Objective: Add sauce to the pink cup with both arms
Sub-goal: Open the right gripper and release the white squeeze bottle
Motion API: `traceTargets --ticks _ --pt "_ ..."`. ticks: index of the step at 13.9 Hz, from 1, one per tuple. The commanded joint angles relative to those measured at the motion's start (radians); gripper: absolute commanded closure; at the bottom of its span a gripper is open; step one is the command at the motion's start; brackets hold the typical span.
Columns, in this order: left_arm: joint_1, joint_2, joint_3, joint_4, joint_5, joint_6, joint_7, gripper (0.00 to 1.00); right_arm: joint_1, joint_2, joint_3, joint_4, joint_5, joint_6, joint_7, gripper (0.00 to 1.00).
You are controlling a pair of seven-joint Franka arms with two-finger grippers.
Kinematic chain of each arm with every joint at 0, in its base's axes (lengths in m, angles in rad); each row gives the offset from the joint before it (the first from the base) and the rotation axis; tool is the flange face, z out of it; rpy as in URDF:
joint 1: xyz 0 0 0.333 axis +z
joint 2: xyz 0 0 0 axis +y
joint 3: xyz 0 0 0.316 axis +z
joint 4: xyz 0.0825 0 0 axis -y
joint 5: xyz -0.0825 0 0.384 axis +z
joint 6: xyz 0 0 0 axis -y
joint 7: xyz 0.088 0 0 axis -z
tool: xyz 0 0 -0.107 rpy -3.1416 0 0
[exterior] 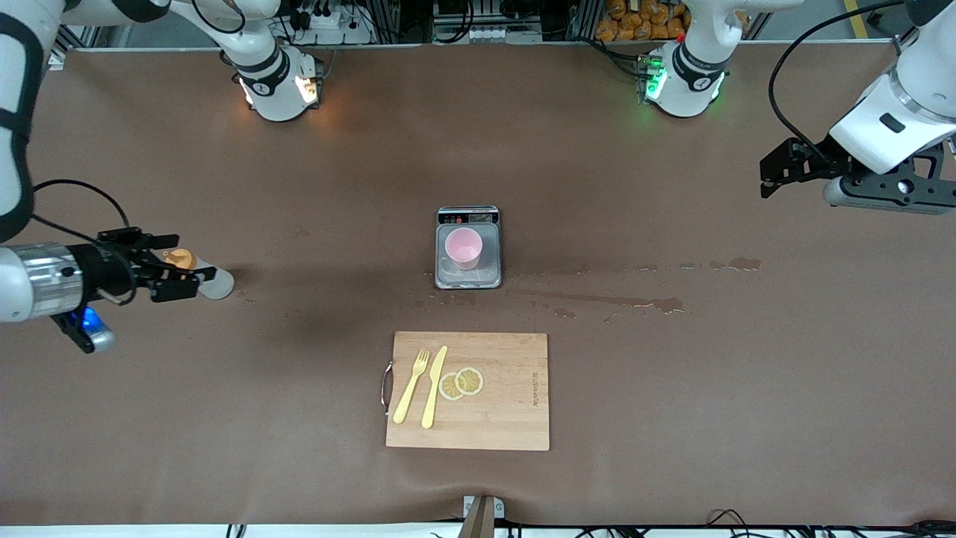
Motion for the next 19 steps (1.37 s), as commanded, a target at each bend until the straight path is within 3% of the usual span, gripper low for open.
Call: traceTargets --ticks 1,3,5,6,8,11,17,19 --pt "0.001 -0.008 0.0 -0.005 -0.001 0.004 -0.004 0.0 0.044 -0.042 -0.01 -0.02 -0.024 0.006 -0.006 0.0" --pt "0.001 -0.008 0.0 -0.005 -0.001 0.004 -0.004 0.0 0.047 -0.063 -0.004 -0.02 -0.079 0.041 -0.042 0.0" --pt "0.001 -0.006 0.0 -0.005 -0.001 0.004 -0.004 0.0 0.101 -0.125 -0.006 -0.044 -0.227 0.069 -0.211 0.0" --pt "0.001 -0.006 0.0 -0.005 -0.001 0.004 -0.004 0.0 0.113 -0.154 -0.009 -0.076 -0.241 0.093 -0.242 0.0" --pt "0.001 -0.006 0.0 -0.005 -0.001 0.004 -0.004 0.0 0.112 -0.242 -0.009 -0.205 -0.249 0.188 -0.256 0.0" --pt "0.001 -0.006 0.0 -0.005 -0.001 0.004 -0.004 0.0 0.098 -0.429 -0.015 -0.522 -0.249 0.412 -0.389 0.0" --pt "0.015 -0.005 0.0 -0.005 -0.001 0.006 -0.004 0.0 0.021 -0.551 -0.015 -0.739 -0.246 0.584 -0.587 0.0" --pt "0.015 -0.005 0.0 -0.005 -0.001 0.006 -0.004 0.0 0.029 -0.567 -0.012 -0.753 -0.248 0.604 -0.586 0.0"
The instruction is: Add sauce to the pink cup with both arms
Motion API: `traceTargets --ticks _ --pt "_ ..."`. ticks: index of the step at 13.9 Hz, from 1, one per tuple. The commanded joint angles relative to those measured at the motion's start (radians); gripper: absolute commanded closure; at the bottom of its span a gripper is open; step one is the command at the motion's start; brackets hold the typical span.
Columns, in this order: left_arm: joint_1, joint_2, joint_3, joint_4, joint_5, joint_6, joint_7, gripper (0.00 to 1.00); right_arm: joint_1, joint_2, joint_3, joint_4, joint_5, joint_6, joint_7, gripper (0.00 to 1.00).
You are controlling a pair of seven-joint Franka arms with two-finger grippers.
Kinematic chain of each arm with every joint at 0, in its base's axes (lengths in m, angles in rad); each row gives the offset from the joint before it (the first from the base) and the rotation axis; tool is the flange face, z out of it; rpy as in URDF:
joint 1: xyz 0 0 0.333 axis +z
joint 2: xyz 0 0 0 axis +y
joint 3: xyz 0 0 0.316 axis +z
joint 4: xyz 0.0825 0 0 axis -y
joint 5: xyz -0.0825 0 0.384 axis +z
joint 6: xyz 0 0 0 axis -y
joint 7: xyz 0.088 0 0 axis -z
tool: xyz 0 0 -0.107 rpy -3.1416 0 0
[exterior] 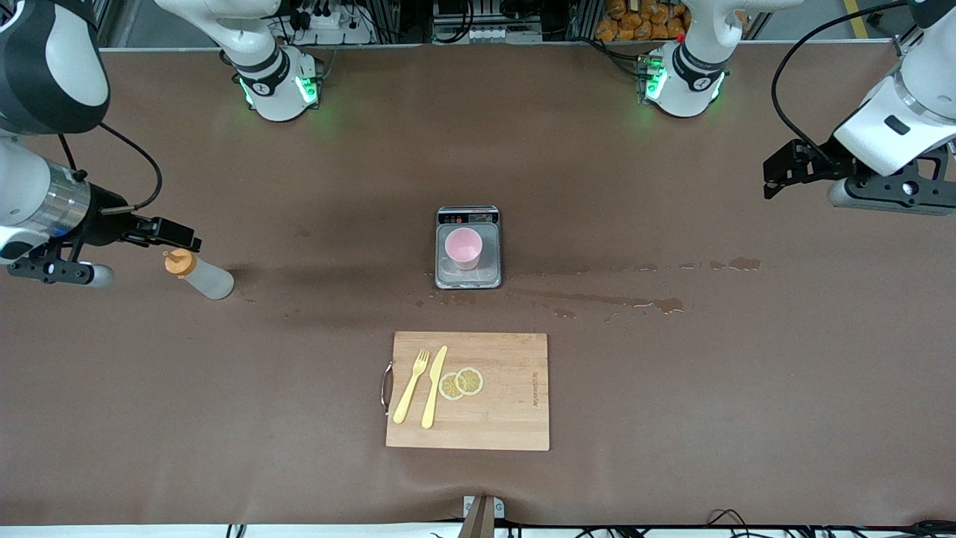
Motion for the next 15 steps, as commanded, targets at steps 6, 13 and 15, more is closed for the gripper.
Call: traceTargets --ticks 6,13,15 --pt "0.005 -0.005 -0.004 0.0 -0.001 0.006 -0.004 0.0 -0.008 -0.038 0.011 0.092 -0.042 0.004 -0.023 0.0" --pt "0.013 -0.001 -0.002 0.006 -0.001 0.009 0.002 0.0 0.034 -0.026 0.01 0.146 -0.173 -0.026 -0.025 0.0" --pt "0.038 0.003 -0.002 0.013 0.0 0.006 0.004 0.0 0.032 -0.027 0.008 0.148 -0.158 -0.026 -0.023 0.0"
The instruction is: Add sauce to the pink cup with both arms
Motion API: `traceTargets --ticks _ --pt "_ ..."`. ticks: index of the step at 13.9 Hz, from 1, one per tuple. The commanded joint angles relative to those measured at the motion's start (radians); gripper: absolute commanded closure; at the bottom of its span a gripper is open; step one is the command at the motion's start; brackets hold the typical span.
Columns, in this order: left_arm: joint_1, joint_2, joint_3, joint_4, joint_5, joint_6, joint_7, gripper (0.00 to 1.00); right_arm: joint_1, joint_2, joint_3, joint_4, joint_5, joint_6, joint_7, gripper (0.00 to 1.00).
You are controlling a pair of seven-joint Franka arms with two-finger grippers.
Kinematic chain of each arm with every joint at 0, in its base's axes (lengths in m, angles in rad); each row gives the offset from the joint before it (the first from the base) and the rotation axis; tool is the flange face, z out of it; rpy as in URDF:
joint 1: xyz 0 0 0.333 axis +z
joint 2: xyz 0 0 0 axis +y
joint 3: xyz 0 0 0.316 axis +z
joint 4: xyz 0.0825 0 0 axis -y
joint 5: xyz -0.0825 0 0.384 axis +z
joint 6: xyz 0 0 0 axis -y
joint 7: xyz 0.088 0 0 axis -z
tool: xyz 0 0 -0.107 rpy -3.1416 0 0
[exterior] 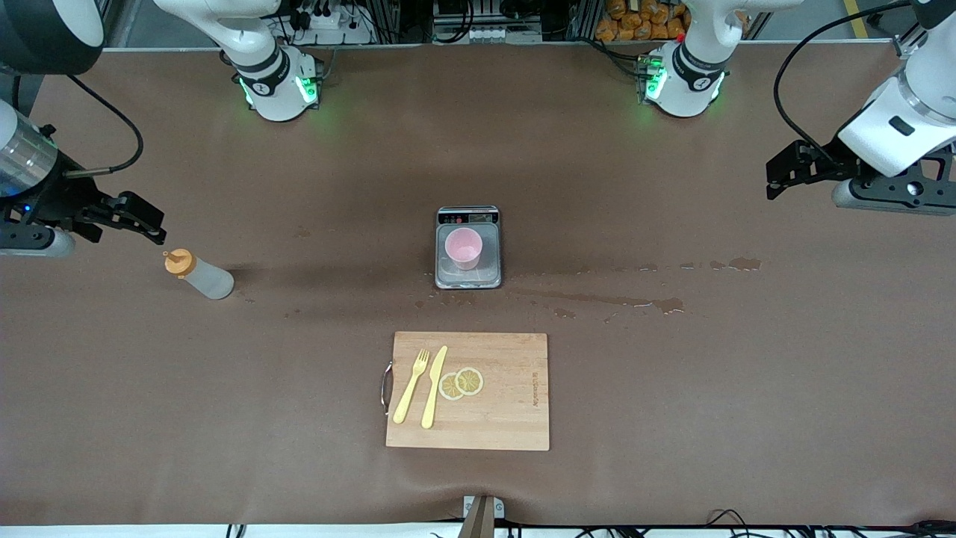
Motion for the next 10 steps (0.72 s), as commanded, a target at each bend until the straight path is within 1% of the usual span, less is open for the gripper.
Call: traceTargets --ticks 1,4,8,10 --pt "0.026 0.003 -0.001 0.013 0.0 0.005 0.0 0.0 -0.006 0.012 0.001 0.028 0.0 -0.016 -0.005 0.0" --pt "0.029 0.003 -0.001 0.013 -0.001 0.0 -0.003 0.0 -0.015 0.014 -0.002 0.057 0.014 -0.028 -0.009 0.0" --pt "0.045 -0.008 -0.001 0.015 -0.001 -0.007 0.002 0.0 -0.015 0.014 -0.001 0.063 0.014 -0.028 -0.009 0.0" --pt "0.029 -0.009 0.026 0.016 -0.001 -0.014 0.002 0.0 -0.012 0.012 -0.002 0.063 0.001 -0.03 -0.009 0.0"
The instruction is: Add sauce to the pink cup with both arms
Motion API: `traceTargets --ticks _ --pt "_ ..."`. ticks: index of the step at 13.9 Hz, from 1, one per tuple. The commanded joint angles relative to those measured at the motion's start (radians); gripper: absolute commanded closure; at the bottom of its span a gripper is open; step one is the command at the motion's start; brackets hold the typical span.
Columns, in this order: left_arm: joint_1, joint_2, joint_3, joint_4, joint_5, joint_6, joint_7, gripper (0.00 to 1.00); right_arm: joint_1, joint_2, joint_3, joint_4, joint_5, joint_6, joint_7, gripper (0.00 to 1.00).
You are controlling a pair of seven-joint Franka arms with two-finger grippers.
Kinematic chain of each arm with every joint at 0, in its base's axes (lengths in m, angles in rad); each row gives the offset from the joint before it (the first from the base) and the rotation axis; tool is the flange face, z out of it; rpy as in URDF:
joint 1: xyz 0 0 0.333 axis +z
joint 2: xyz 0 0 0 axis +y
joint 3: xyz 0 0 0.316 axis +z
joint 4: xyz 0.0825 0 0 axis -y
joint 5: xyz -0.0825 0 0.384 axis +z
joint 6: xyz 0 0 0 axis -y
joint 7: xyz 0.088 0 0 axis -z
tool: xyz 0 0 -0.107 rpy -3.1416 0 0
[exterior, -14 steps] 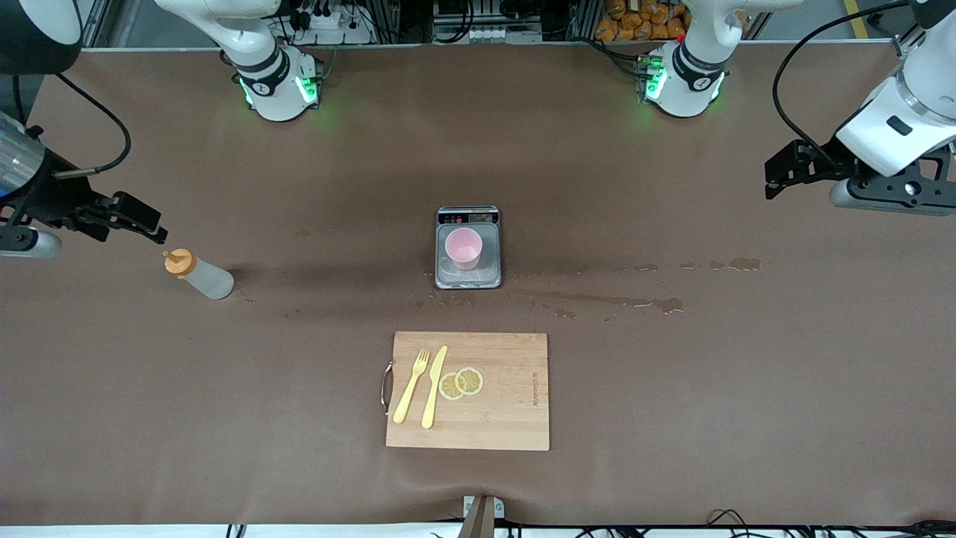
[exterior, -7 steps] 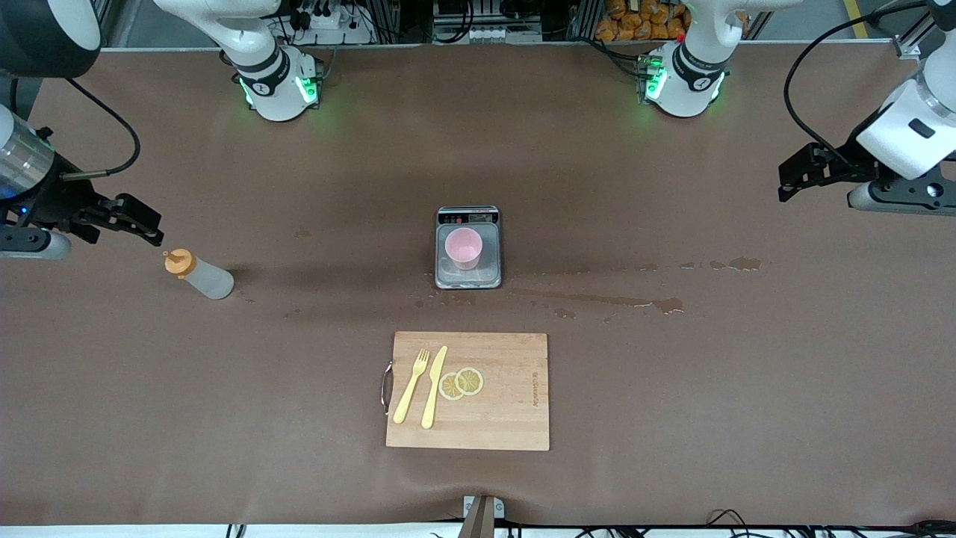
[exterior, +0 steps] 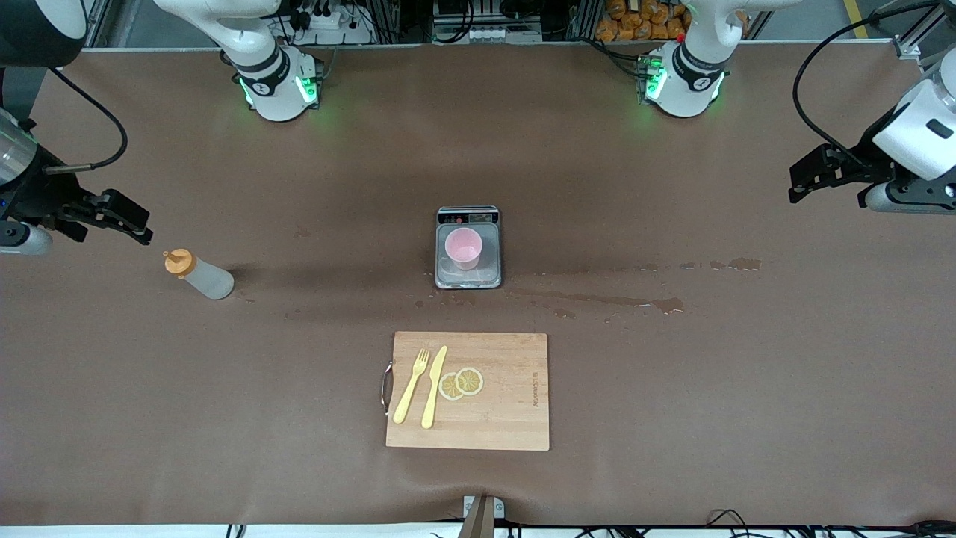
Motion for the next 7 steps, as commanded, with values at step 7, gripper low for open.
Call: traceTargets --ticks 7 --pt "-0.032 -0.009 0.038 0.028 -0.01 -0.044 0.004 0.0 -0.008 0.018 0.005 0.057 -0.002 -0.044 -0.01 0.0"
